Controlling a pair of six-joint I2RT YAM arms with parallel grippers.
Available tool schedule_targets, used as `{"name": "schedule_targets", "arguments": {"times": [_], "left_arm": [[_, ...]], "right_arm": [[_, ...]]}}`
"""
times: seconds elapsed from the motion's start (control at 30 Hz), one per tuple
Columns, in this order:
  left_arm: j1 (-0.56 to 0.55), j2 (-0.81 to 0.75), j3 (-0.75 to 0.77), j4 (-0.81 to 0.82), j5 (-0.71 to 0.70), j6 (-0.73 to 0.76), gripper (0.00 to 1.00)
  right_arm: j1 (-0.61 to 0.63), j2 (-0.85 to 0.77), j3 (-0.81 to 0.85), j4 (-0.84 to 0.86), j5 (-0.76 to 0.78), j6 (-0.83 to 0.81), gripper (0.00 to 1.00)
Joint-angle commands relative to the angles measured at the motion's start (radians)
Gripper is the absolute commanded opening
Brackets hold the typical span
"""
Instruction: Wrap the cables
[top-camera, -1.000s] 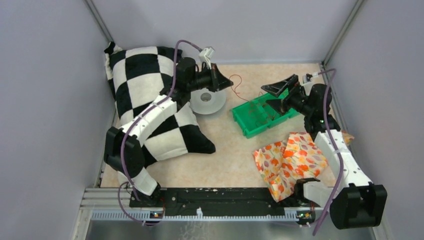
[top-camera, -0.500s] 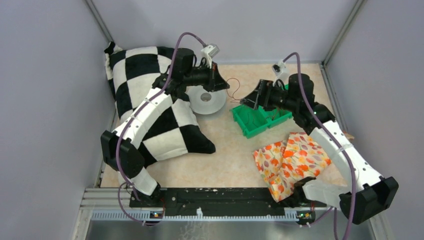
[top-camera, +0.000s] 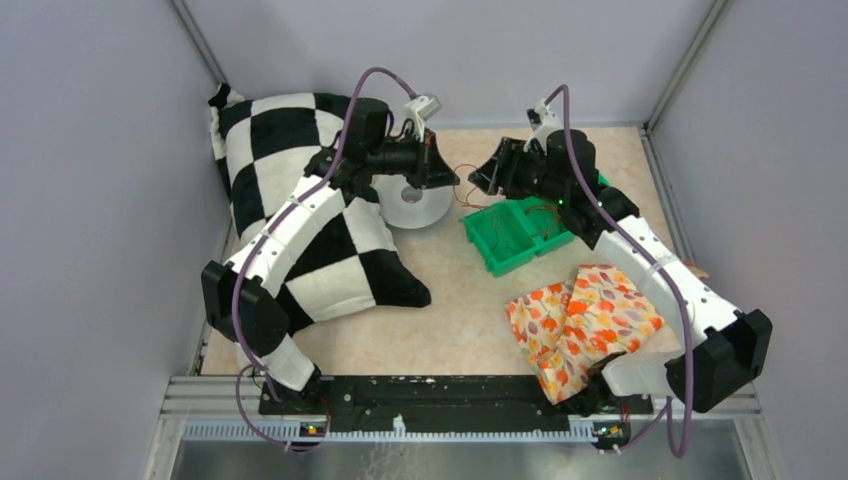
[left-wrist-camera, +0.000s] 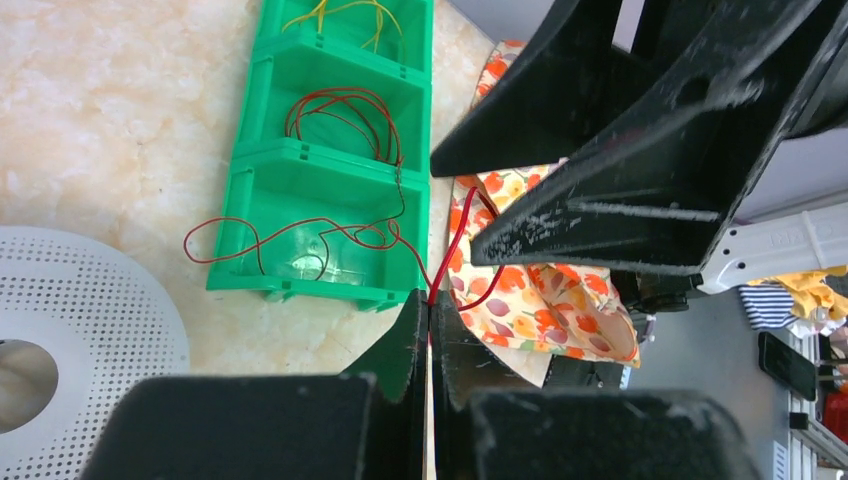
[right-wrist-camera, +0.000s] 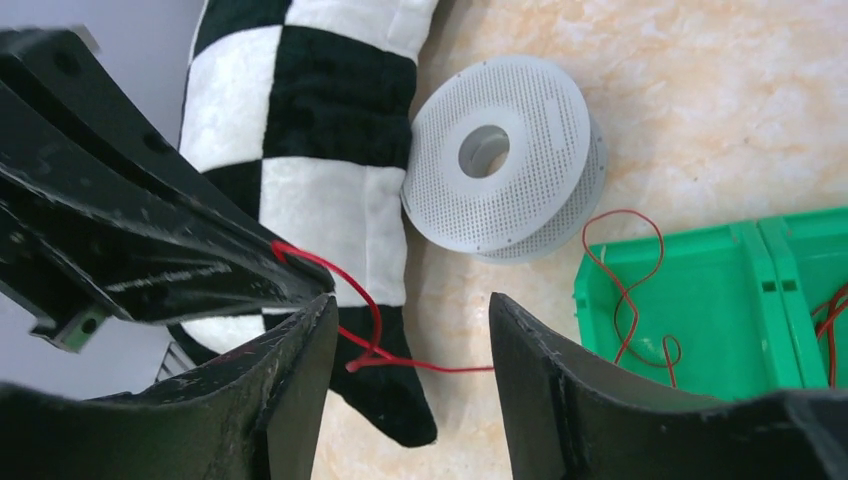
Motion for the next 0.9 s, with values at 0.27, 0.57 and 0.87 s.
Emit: {"name": "schedule_targets", "arguments": {"times": [0.27,0.57,0.87], "left_arm": [[-0.008,-0.043,0.033,-0.034,0.075,0.053,0.0],[0.03,-0.062,0.071,-0.206,-0.092,0.173,0.58],[0.208,0.046,0.092,-0.227,-0.331,0.051,0.81]], "right_arm": [[0.009,0.06,0.102,0.04,-0.057,0.013,0.0],[-0.227,-0.146,-0.01,-0.064,0.031,-0.012,0.0],[-0.413,-0.269,-0.084,-0.13,0.011,-0.029,0.0]]}}
